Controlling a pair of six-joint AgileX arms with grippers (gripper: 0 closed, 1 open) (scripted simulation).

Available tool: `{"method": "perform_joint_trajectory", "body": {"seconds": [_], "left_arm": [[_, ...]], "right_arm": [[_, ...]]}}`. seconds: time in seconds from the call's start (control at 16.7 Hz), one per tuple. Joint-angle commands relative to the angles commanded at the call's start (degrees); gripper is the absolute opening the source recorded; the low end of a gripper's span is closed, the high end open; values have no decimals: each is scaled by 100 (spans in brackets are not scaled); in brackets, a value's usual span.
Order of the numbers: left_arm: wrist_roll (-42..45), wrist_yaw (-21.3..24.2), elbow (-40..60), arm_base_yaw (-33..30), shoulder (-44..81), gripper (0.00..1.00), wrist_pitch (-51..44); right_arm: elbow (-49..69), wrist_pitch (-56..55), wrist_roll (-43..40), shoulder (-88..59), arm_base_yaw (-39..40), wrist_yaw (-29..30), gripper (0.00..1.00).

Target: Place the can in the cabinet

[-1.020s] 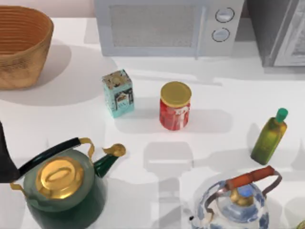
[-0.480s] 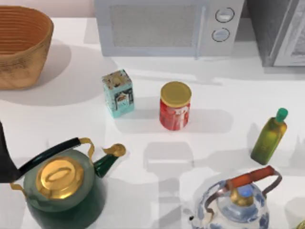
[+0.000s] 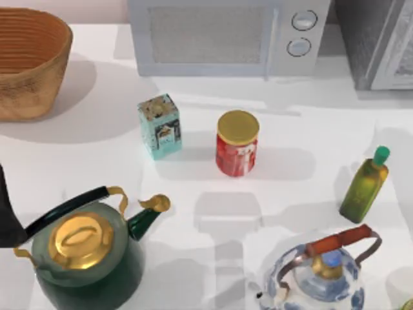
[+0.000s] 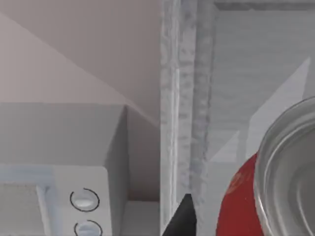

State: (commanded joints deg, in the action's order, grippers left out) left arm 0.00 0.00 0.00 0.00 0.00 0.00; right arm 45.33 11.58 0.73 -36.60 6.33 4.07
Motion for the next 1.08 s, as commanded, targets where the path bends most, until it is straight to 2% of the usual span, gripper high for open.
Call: {"method": "perform_joint_trajectory", "body": {"seconds": [0.3, 0.54, 0.78, 1.08], "left_arm": [[0, 0, 0, 0, 0, 100, 0], [0, 0, 0, 0, 0, 100, 0], [0, 0, 0, 0, 0, 100, 0], [0, 0, 0, 0, 0, 100, 0]], "right_arm": [[3131, 641, 18, -2047, 252, 334, 0], [4715, 1013, 24, -3241, 363, 578, 0], [5427, 1234, 30, -3916, 416, 715, 0], [5450, 1242, 40, -3941, 397, 716, 0]]}}
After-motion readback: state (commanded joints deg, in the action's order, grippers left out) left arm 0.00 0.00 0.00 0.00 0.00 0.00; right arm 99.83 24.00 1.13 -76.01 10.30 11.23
